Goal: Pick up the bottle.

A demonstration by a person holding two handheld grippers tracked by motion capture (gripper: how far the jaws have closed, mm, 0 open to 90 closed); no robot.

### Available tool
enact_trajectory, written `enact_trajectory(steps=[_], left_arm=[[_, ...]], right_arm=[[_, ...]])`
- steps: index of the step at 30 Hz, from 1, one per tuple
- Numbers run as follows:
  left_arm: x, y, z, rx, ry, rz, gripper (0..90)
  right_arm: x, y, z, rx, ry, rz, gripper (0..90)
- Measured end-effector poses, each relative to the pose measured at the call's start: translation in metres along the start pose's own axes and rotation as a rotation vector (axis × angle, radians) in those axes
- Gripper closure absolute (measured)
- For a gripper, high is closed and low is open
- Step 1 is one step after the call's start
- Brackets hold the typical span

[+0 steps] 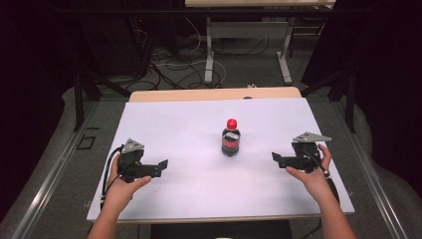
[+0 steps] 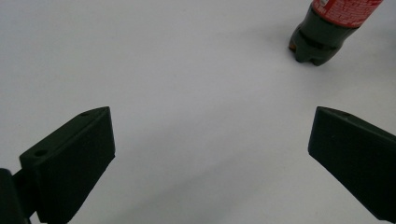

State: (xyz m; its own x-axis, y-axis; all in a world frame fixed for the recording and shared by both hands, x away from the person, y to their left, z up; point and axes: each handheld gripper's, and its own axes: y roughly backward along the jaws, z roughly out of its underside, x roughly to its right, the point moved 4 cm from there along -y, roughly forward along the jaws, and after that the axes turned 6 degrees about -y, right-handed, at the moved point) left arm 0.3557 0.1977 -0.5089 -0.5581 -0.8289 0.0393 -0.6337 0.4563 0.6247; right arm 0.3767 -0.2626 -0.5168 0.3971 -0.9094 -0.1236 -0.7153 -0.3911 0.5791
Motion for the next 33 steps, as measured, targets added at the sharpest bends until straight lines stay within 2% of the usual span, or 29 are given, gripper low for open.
enact_trajectory(steps=[1, 2, 3, 5, 6, 9, 12, 14, 15, 18, 21, 23, 26, 31, 33], left_arm=[[0.001, 0.001, 0.000, -0.010, -0.003, 0.011, 0.7], [0.003, 0.000, -0.001, 0.000, 0.006, 0.014, 0.7], [0.002, 0.001, -0.001, -0.007, -0.010, 0.014, 0.7], [0.003, 0.000, -0.001, -0.005, -0.013, 0.012, 0.7], [0.003, 0.000, -0.001, -0.001, -0.011, 0.011, 0.7], [0.004, 0.001, 0.000, 0.001, 0.007, 0.020, 0.8], [0.003, 0.001, 0.000, -0.004, -0.004, 0.017, 0.8], [0.004, 0.002, 0.000, -0.014, -0.003, 0.022, 0.8], [0.005, 0.001, 0.000, -0.013, -0.013, 0.018, 0.8], [0.006, 0.000, 0.000, -0.011, -0.016, 0.024, 0.9], [0.007, 0.000, 0.001, -0.010, -0.017, 0.025, 0.9], [0.006, 0.000, 0.001, -0.012, -0.020, 0.027, 0.9], [0.006, 0.001, 0.001, -0.018, -0.019, 0.029, 0.9], [0.006, 0.005, 0.000, 0.002, -0.017, 0.029, 1.1], [0.005, 0.006, 0.001, -0.003, -0.021, 0.028, 1.2]], right_arm=[[-0.003, -0.001, -0.001, 0.003, 0.002, -0.009, 14.6], [-0.007, -0.002, -0.001, 0.008, 0.011, -0.020, 14.5], [-0.011, -0.004, -0.002, 0.017, 0.027, -0.031, 14.5], [-0.018, -0.007, -0.003, 0.015, 0.042, -0.052, 14.5], [-0.018, -0.007, -0.003, 0.015, 0.042, -0.052, 14.5], [-0.034, -0.016, -0.010, 0.007, 0.060, -0.096, 14.6], [-0.042, -0.023, -0.018, 0.026, 0.101, -0.113, 14.8], [-0.049, -0.029, -0.022, 0.024, 0.101, -0.143, 15.1], [-0.049, -0.029, -0.022, 0.024, 0.101, -0.143, 15.1], [-0.062, -0.043, -0.027, 0.016, 0.117, -0.192, 15.3], [-0.068, -0.050, -0.029, -0.004, 0.132, -0.195, 15.4], [-0.074, -0.061, -0.033, -0.012, 0.147, -0.202, 15.5], [-0.079, -0.071, -0.036, -0.028, 0.143, -0.203, 15.4], [-0.083, -0.085, -0.039, -0.030, 0.147, -0.209, 15.9], [-0.085, -0.091, -0.039, -0.028, 0.142, -0.212, 16.4]])
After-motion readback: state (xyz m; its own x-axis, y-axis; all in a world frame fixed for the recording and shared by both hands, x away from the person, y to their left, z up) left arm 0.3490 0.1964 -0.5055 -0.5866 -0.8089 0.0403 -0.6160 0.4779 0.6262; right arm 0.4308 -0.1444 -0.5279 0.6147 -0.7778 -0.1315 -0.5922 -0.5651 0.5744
